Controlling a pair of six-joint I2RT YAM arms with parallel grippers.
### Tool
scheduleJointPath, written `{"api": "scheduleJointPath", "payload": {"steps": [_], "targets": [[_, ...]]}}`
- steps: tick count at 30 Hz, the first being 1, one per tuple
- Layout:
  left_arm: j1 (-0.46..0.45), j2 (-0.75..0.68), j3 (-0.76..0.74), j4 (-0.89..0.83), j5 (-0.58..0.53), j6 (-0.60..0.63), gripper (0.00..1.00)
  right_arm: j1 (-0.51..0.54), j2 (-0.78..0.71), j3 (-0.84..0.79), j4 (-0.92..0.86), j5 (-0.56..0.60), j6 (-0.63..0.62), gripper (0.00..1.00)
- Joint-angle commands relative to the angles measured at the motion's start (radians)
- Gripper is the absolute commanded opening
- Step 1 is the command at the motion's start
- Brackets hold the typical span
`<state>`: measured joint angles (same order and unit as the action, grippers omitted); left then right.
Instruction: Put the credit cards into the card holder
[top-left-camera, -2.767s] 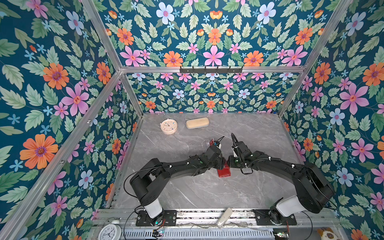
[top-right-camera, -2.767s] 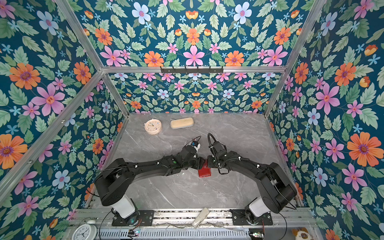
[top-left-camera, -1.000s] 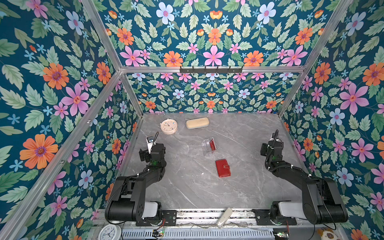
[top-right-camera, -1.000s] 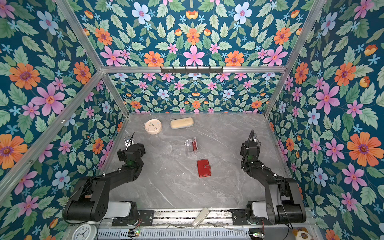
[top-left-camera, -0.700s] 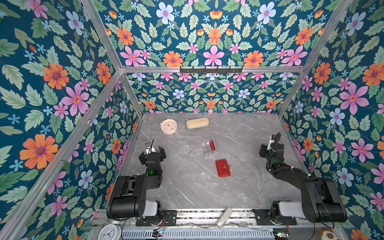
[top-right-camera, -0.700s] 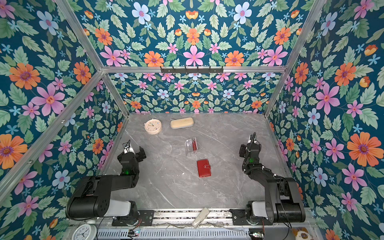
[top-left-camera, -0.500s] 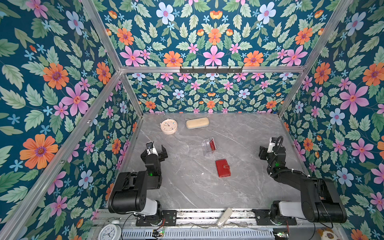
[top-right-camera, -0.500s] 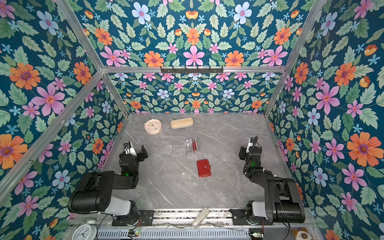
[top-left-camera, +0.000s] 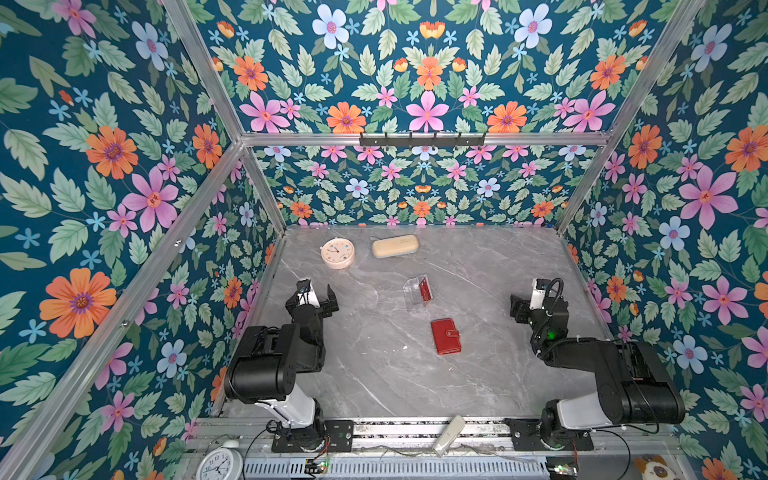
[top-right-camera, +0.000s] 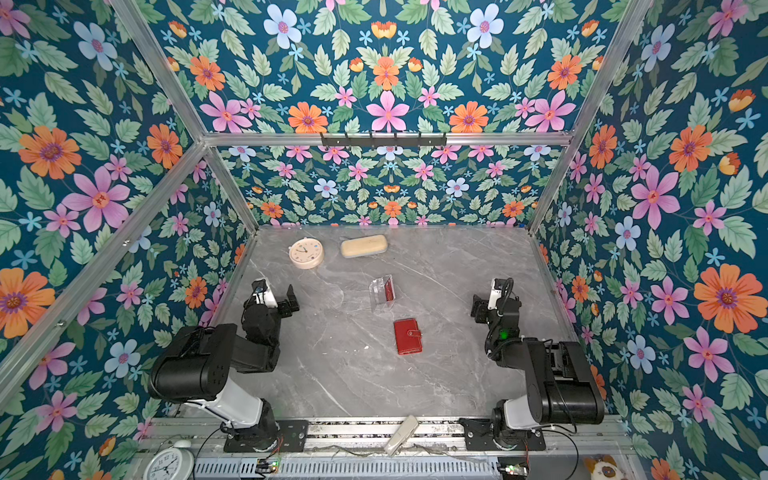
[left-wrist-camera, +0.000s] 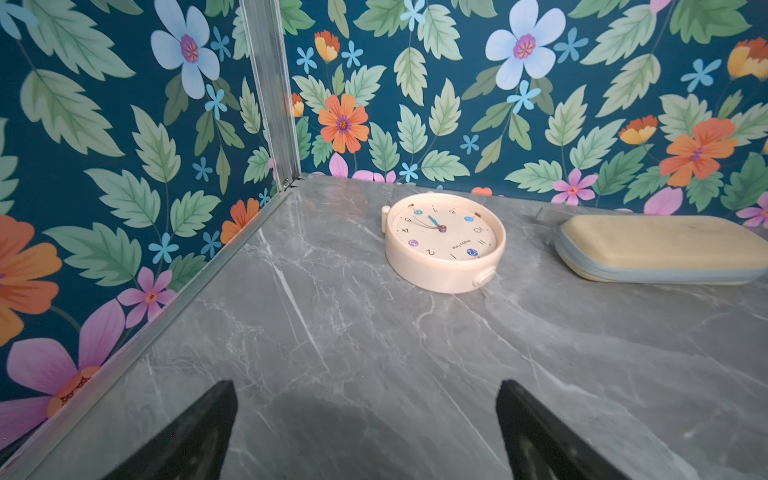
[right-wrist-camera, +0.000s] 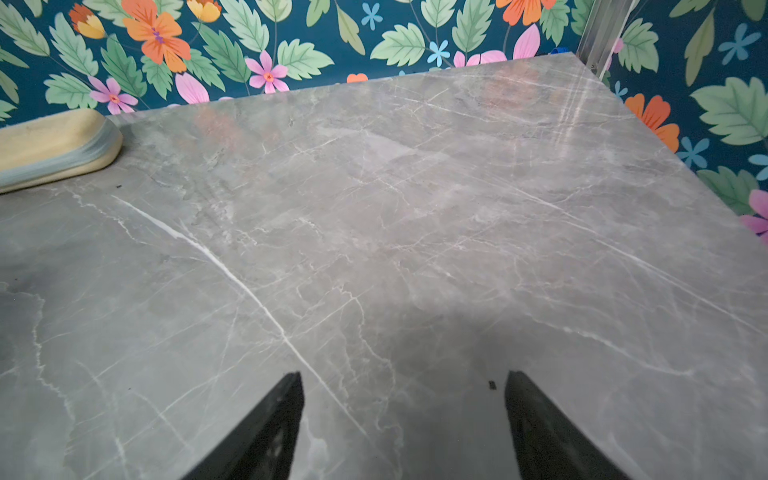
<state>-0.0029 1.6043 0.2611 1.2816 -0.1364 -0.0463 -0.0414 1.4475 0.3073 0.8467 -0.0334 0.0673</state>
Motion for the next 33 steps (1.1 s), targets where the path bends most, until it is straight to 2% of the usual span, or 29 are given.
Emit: {"api": "scheduleJointPath", "payload": {"steps": [1,6,12,33], "targets": [[-0.003,-0.001,0.004,-0.017,-0.028,-0.002,1.0,0.0,0.002,0.003,0.057,0.003,-0.01,0.99],[-0.002,-0.001,-0.001,-0.008,-0.02,0.0,1.0,0.001,0.003,0.001,0.06,0.005,-0.009,0.99],[-0.003,0.002,0.027,-0.062,0.065,0.037,1.0,0.0,0.005,0.0,0.066,0.007,-0.01,0.99],[-0.003,0.003,0.031,-0.065,0.066,0.037,1.0,0.0,0.005,0.0,0.066,0.007,-0.01,0.99]]}}
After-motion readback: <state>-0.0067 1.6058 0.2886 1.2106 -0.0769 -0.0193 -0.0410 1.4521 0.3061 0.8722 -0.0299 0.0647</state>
